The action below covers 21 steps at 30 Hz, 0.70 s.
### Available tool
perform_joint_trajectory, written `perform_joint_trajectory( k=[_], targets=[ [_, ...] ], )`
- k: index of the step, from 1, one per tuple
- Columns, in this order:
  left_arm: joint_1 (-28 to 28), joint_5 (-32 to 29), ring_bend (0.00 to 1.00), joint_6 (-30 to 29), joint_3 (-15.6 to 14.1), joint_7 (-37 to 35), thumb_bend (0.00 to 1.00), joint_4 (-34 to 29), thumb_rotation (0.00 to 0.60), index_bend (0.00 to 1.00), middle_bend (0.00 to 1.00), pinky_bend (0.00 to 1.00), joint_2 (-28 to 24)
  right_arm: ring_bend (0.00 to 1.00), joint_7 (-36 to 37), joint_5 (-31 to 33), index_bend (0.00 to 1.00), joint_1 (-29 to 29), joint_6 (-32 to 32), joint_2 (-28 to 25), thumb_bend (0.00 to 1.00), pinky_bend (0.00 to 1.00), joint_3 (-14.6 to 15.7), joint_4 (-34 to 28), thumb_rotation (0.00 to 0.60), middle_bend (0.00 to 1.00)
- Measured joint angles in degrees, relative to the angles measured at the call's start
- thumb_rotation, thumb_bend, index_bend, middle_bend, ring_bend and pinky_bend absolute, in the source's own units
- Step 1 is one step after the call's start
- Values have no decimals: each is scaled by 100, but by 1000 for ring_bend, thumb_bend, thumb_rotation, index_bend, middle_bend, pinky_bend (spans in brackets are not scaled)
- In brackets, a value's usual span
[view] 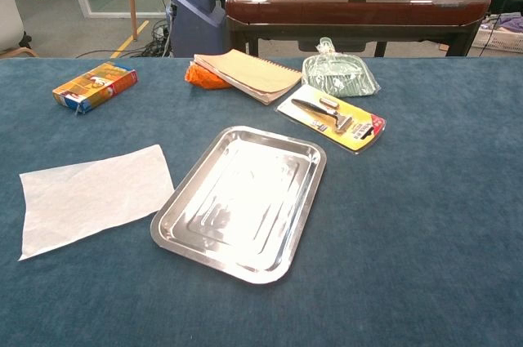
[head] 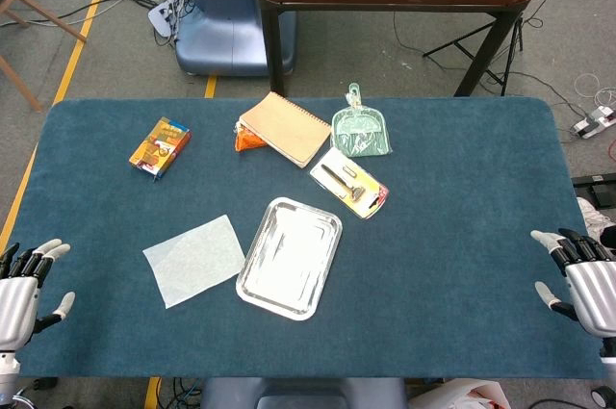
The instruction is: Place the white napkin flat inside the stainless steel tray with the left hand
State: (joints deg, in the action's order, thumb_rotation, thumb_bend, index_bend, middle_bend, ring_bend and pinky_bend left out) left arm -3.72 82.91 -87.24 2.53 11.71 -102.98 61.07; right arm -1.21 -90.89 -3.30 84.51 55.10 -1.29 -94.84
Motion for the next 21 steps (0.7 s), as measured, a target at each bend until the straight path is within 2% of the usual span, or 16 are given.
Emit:
perform_joint_trajectory(
  k=[12,21],
  targets=[
    [-104,95,156,154,8,-66,260,120,600,212,176,31,50,140,-60,59,210,-62,-12,-38,277,221,-59,-49,600,252],
    [-457,323,156,702,-30,-204,260,235,600,216,177,31,125,140,-137,125,210,-85,30,-143,277,221,-130,-125,600,253]
  ],
)
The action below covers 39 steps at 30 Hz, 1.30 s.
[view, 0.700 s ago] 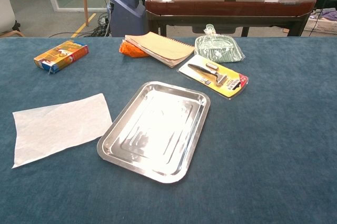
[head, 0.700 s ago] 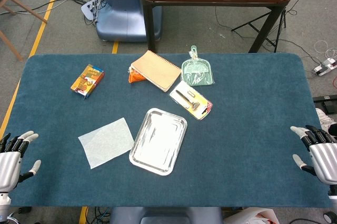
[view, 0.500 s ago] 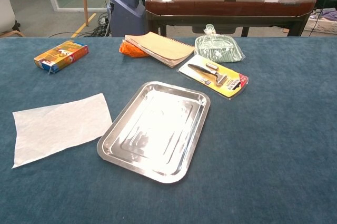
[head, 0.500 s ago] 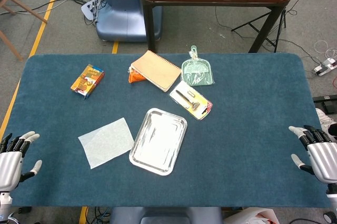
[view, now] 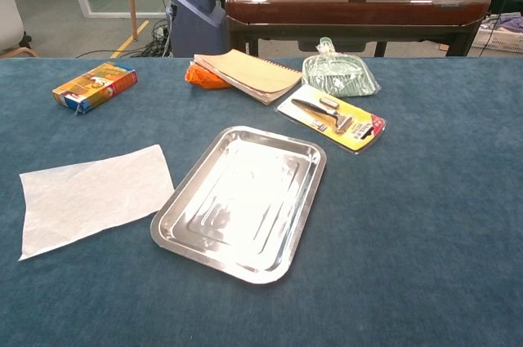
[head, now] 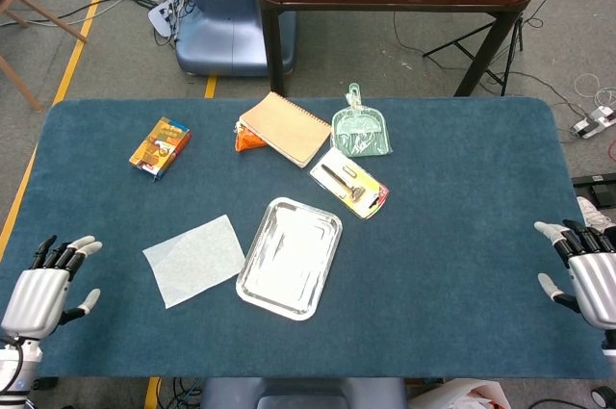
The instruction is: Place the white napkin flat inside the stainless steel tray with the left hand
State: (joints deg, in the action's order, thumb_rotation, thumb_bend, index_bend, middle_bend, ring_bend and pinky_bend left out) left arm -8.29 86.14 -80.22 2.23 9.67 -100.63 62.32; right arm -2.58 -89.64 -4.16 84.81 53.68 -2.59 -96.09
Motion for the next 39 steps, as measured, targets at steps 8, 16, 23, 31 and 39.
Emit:
perform_joint_trajectory(
  k=[8,16,23,31,39],
  targets=[
    [-559,328,156,700,-37,-84,260,217,600,216,177,31,309,140,-28,46,210,6,15,-55,277,221,-14,-38,600,253],
    [-946,392,156,1203,-87,64,259,646,600,181,176,31,809,140,-2,82,210,38,12,-35,277,221,16,-6,600,253],
    [-947,236,156,1308,-236,332,255,849,600,167,175,31,1073,140,48,106,210,58,-2,0,276,221,41,55,600,253],
    [-891,-110,152,1365,-299,839,247,806,600,136,163,31,1317,140,125,79,210,50,-21,40,277,221,59,117,600,253],
    [-934,-283,151,1489,-338,1073,238,917,600,92,150,31,1539,140,195,90,211,81,-1,58,276,221,78,180,600,252]
  ],
)
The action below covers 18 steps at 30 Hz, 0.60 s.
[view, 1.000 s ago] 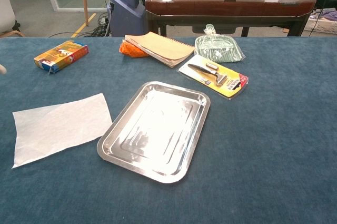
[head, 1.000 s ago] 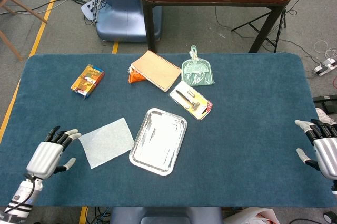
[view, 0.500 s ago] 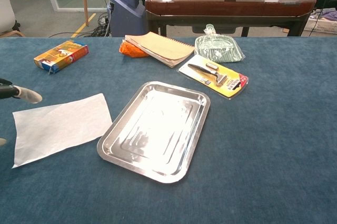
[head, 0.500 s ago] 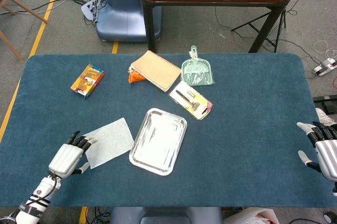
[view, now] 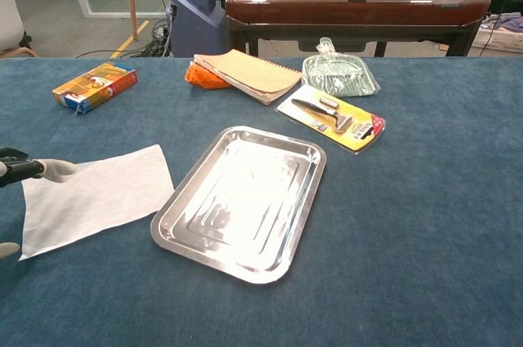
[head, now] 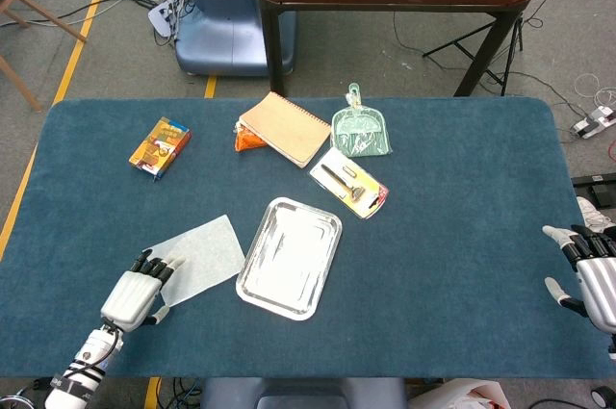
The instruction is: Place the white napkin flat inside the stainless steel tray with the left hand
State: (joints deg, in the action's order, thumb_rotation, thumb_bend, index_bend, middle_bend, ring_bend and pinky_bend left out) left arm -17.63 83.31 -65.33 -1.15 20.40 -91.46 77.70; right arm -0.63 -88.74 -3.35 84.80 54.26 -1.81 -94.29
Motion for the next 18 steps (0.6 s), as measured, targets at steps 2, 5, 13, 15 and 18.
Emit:
perform_joint_trajectory(
  k=[2,5,13,15,18],
  targets=[
    [-13,-41,150,35,-13,45,237,21,600,92,148,31,51,140,11,-10,210,4,6,2,277,221,5,9,600,252],
    [-28,-85,150,76,-37,117,237,48,600,92,147,31,136,140,30,-14,211,7,9,9,277,221,9,26,600,252],
    [-90,-193,150,129,-13,164,237,335,600,98,147,31,403,140,74,-30,211,20,35,14,276,221,14,60,600,252],
    [-96,-206,150,103,1,163,237,414,600,101,147,31,449,140,85,-21,211,30,41,12,277,221,16,66,600,253],
    [-90,-218,150,51,13,134,237,529,600,103,147,31,513,140,98,-14,210,39,42,10,276,221,21,79,600,253]
  ],
)
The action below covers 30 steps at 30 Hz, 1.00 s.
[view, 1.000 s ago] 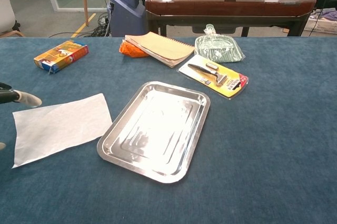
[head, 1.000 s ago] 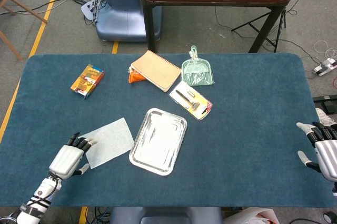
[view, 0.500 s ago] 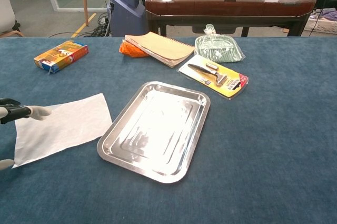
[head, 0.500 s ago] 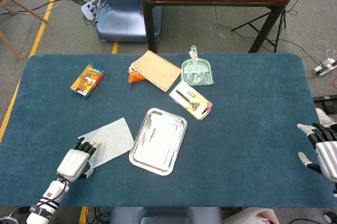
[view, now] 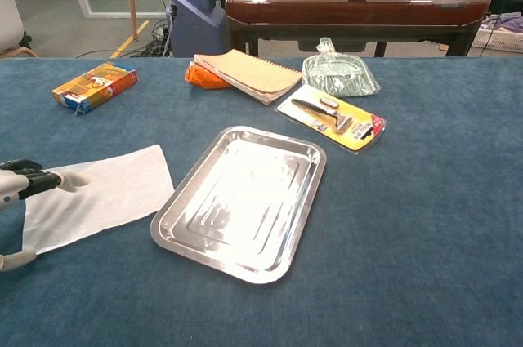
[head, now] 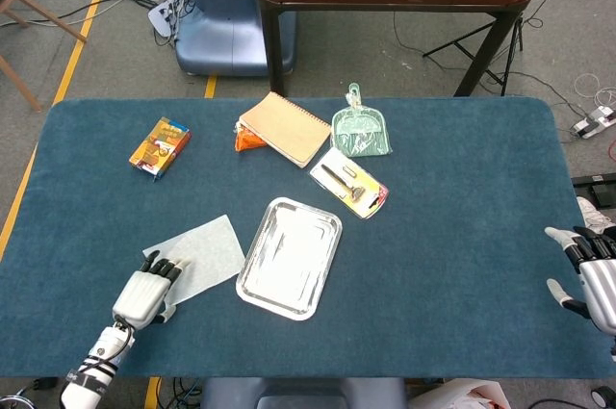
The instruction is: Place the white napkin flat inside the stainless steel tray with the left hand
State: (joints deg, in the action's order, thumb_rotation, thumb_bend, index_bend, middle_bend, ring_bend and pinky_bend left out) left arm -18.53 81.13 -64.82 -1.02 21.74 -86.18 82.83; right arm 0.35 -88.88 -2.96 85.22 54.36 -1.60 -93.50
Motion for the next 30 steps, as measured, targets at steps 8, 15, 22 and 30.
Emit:
perform_joint_trajectory(
  k=[8,15,22,30],
  targets=[
    [-6,-48,150,-6,-21,-26,237,48,600,103,147,31,98,140,14,-4,211,13,18,-12,276,221,2,4,600,252],
    [-58,-94,150,19,3,25,237,82,600,103,147,31,177,140,56,3,210,45,50,-17,276,221,8,29,600,252],
    [-74,-214,150,56,13,68,237,109,600,107,147,31,192,140,91,1,210,77,83,-2,276,221,19,62,600,252],
    [-74,-237,150,23,-1,100,237,71,600,107,147,31,215,140,97,-13,211,95,103,-9,277,221,26,64,600,253]
  ],
)
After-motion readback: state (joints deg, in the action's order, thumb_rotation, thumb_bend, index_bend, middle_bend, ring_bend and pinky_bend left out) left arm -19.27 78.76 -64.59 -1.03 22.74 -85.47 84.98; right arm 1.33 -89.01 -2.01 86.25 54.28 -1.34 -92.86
